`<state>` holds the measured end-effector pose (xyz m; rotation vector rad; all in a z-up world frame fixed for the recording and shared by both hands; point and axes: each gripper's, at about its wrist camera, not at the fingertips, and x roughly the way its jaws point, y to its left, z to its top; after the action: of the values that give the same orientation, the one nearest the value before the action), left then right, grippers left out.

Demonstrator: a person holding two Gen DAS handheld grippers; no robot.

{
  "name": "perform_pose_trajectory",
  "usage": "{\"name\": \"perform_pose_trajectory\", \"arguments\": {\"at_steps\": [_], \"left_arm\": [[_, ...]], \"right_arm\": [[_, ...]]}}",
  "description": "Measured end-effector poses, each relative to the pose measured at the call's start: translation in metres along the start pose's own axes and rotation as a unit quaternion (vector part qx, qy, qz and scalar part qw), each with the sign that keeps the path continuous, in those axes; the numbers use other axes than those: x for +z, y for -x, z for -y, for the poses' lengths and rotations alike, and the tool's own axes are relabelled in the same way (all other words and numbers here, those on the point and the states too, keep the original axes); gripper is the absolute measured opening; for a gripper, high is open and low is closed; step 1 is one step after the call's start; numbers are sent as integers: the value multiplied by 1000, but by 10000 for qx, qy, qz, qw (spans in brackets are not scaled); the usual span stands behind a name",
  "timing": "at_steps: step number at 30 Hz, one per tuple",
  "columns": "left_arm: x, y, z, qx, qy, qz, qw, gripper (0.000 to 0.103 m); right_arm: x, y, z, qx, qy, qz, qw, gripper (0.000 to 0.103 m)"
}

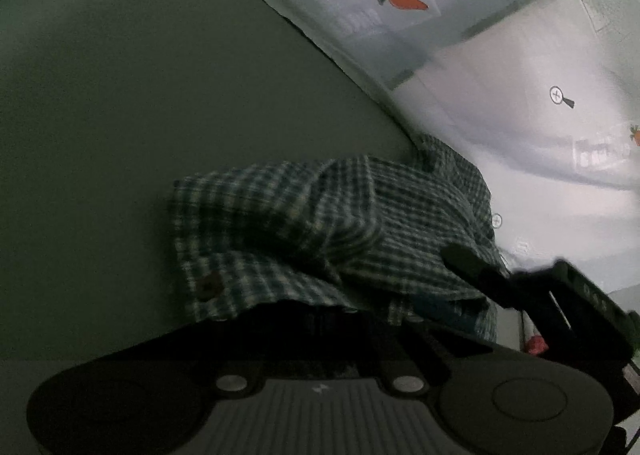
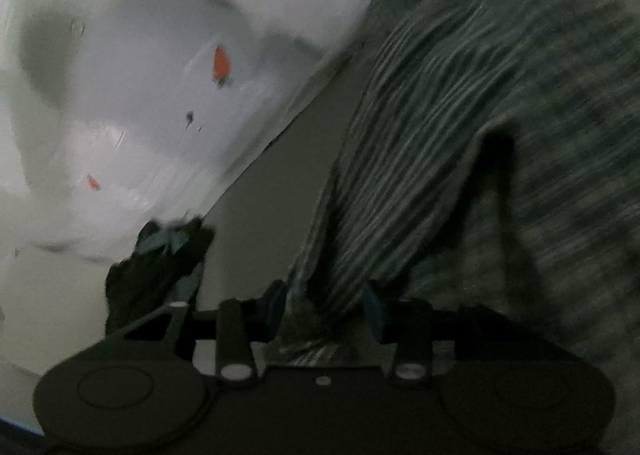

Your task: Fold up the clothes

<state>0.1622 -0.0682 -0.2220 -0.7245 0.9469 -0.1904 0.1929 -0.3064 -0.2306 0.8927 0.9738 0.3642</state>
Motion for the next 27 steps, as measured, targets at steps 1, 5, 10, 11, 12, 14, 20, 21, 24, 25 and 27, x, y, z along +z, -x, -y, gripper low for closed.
{"name": "perform_pose_trajectory", "arguments": {"at_steps": [1,5,10,11,12,14,20,21,24,25,27], "left_arm": [[0,-1,0,-3,6,-31,10000,0],[0,-2,-1,-16,-21,-108,9999,0],[-2,-3,-3,16,-13,-168,9999,0],[-3,-3,-3,42,-20,-183,9998,0],[-3,-2,-4,70,-24,-193,9998,0],[-4,0,-4,97,2,-192,9998,0],[-4,21,2,181,-118,-68,9997,0],[-5,25,4,190,-140,-39,9997,0],[-11,40,12,198,-217,35,9996,0],[-14,45,15,197,-248,57,9995,0],[-21,55,25,130,-351,85,9993,0]], "right_arm": [[-3,-6,-1,19,-40,-84,10000,54],[-12,-23,4,-5,-398,-376,9985,55],[-23,-40,14,-115,-781,-687,9945,59],[-24,-40,16,-59,-826,-667,9943,61],[-25,-42,18,17,-934,-750,9928,61],[-27,-44,22,112,-1103,-891,9898,42],[-32,-24,24,356,-1239,-488,9905,6],[-32,-17,25,418,-1298,-368,9900,6],[-31,7,25,522,-1263,-103,9906,5],[-31,16,25,554,-1245,-28,9907,5],[-34,38,26,628,-1237,119,9903,5]]}}
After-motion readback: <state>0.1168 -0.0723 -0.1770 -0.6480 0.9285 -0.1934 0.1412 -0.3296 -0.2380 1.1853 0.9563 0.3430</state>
